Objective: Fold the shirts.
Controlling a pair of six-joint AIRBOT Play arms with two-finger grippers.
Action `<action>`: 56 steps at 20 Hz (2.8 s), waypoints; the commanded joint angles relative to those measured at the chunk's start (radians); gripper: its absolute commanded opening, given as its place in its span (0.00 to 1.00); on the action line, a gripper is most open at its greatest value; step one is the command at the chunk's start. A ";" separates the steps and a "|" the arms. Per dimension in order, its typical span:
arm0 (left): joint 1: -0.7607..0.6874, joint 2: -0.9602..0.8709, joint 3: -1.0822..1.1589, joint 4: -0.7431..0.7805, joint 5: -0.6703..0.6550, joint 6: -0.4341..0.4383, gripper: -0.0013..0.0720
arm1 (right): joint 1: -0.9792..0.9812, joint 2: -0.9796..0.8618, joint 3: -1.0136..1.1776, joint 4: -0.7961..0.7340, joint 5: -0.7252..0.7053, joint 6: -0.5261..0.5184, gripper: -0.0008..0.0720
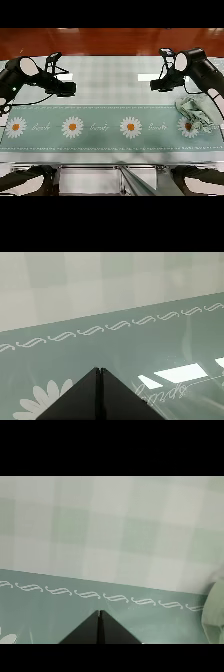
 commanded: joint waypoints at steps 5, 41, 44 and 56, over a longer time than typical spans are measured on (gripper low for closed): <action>0.000 -0.001 0.000 0.000 0.000 0.000 0.04 | 0.000 0.000 0.000 0.000 0.000 0.000 0.06; 0.107 0.330 -0.314 0.000 0.017 -0.047 0.71 | -0.682 0.063 -0.264 -0.299 -0.233 0.069 0.58; 0.100 0.328 -0.336 0.000 0.033 -0.046 0.71 | -0.767 0.027 -0.264 -0.262 -0.196 0.017 0.58; 0.194 0.333 -0.201 0.307 0.008 -0.068 0.71 | -0.838 0.005 -0.163 0.368 -0.115 -0.324 0.06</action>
